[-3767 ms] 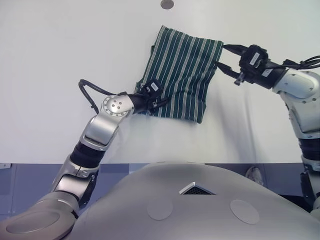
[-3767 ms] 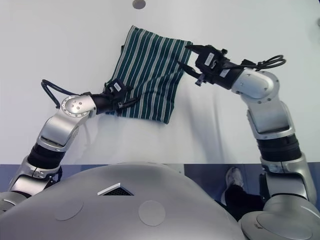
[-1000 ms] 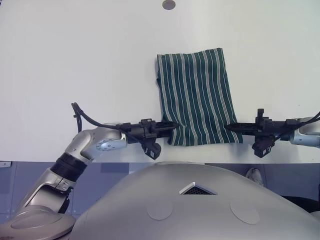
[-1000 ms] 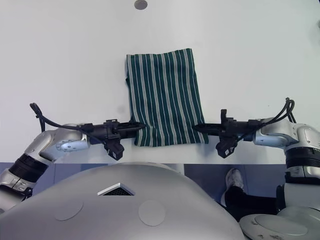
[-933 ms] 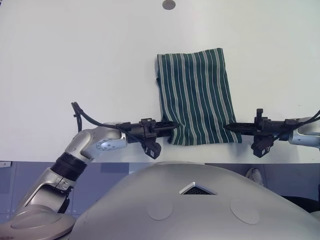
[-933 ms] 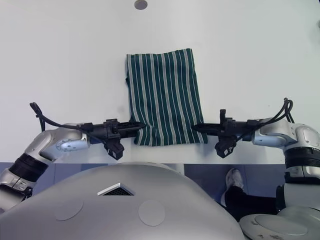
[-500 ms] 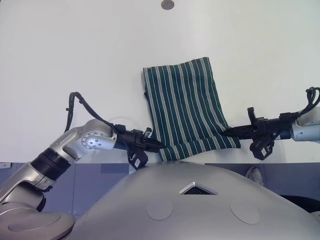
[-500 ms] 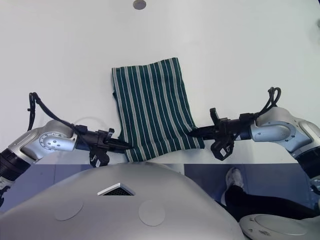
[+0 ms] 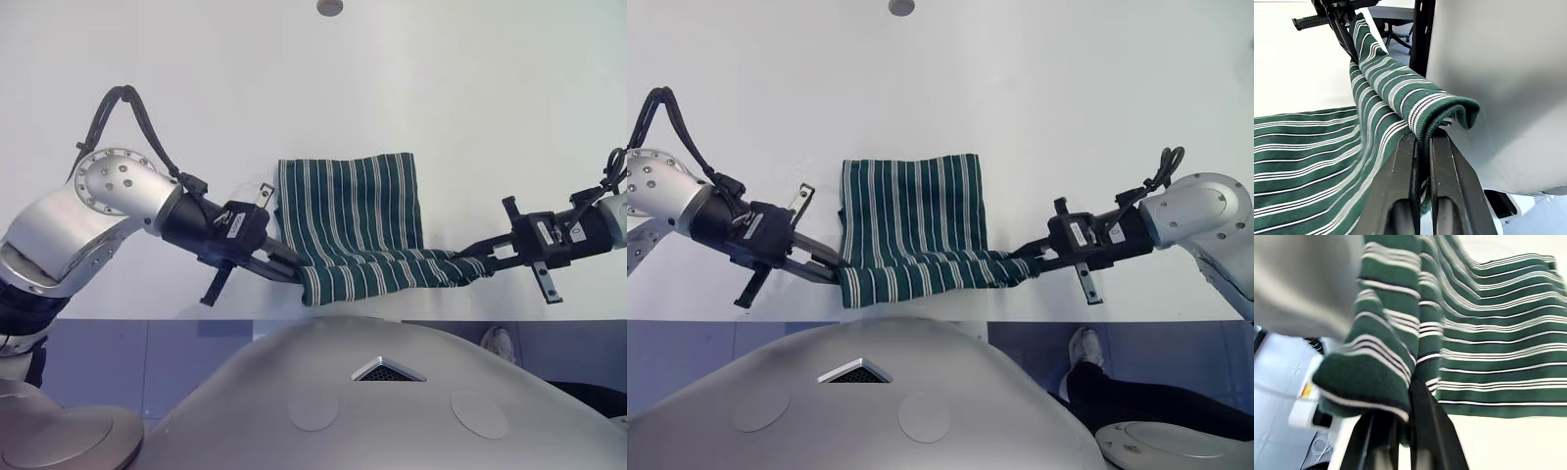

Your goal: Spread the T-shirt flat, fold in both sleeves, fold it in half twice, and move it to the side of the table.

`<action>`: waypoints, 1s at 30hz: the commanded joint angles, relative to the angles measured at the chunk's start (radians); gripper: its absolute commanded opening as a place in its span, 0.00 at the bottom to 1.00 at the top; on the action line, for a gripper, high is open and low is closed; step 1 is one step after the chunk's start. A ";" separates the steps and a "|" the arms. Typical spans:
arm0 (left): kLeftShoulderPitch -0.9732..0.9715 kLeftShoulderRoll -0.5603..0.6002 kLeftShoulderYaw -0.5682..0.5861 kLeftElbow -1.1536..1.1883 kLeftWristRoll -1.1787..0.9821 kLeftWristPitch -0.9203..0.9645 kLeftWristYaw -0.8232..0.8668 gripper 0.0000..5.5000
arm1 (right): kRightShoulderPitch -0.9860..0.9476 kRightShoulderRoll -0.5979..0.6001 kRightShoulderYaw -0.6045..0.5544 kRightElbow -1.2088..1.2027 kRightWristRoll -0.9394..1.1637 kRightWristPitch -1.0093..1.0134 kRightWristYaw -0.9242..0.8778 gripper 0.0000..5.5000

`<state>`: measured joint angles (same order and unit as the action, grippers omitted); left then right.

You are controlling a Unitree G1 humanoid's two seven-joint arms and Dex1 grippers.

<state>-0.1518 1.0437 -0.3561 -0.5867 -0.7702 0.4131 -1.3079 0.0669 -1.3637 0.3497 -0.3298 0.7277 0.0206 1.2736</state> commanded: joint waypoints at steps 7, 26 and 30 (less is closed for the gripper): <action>-0.028 -0.161 0.046 0.157 -0.027 0.142 0.029 0.01 | -0.172 0.296 -0.080 0.130 -0.006 0.300 -0.043 0.01; 0.047 -0.484 0.302 0.361 -0.194 0.546 0.552 0.01 | -0.219 0.663 -0.229 0.364 0.042 0.713 -0.183 0.01; 0.062 -0.496 0.313 0.392 -0.149 0.532 0.577 0.01 | -0.233 0.703 -0.268 0.422 0.022 0.741 -0.236 0.01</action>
<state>-0.1000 0.5546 -0.0640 -0.2092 -0.9437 0.9508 -0.7556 -0.1513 -0.6754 0.1104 0.0686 0.7633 0.7394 1.0709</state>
